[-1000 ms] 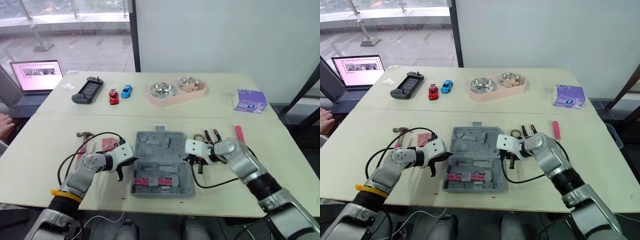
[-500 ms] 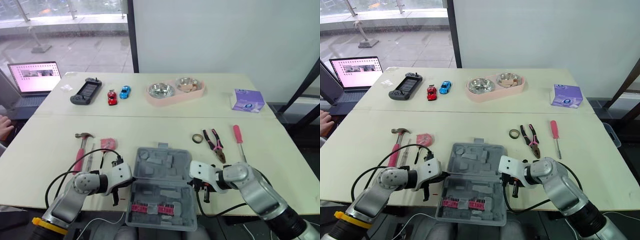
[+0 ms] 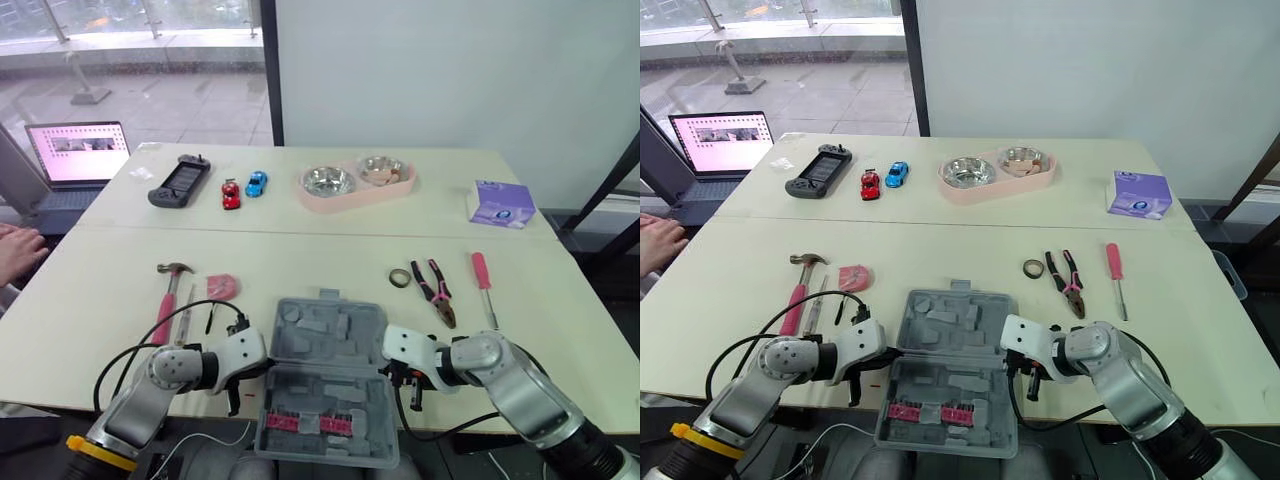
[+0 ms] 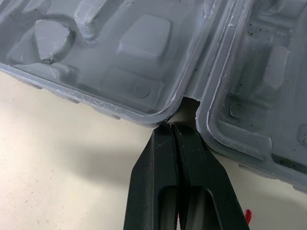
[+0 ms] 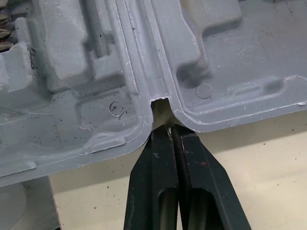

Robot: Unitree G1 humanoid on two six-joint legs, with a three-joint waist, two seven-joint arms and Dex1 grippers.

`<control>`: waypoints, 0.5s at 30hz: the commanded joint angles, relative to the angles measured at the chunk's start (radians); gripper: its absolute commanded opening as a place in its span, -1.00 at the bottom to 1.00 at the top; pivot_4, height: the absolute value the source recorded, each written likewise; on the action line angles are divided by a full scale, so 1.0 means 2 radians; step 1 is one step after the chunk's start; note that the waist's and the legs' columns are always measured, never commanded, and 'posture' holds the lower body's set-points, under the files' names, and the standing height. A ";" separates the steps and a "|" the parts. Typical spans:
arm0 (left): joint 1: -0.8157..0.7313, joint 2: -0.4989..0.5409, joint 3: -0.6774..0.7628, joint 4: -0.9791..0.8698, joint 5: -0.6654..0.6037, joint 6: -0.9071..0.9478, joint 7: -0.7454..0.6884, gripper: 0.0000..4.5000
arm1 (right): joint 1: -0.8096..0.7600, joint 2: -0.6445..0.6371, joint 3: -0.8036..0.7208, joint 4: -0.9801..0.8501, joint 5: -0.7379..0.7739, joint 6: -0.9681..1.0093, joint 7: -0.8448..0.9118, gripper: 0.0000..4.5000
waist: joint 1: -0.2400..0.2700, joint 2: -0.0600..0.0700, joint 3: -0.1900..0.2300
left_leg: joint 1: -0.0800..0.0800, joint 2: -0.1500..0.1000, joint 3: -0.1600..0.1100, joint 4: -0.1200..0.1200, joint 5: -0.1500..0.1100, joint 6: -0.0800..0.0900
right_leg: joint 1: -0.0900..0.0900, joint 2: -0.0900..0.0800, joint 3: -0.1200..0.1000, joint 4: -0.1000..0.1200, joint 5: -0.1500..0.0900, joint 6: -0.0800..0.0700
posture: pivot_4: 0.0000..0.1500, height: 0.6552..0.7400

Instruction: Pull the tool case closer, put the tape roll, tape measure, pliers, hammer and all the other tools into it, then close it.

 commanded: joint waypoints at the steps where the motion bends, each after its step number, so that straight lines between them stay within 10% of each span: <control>1: 0.012 -0.001 -0.034 0.013 0.003 0.005 -0.011 -0.97 | -0.006 0.000 0.000 -0.001 0.009 -0.008 -0.006 -0.95 | 0.003 -0.001 0.000 | 0.000 0.000 0.000 0.000 0.000 0.000 | 0.000 0.000 0.000 -0.001 0.000 0.000 | 1.00 1.00; 15: 0.029 0.025 -0.007 0.017 -0.005 0.004 -0.011 -0.97 | 0.004 -0.029 -0.017 0.016 0.018 -0.020 -0.009 -0.95 | 0.005 -0.001 -0.001 | 0.000 0.000 0.000 0.000 0.000 0.000 | 0.000 0.000 0.000 -0.001 0.000 0.000 | 1.00 1.00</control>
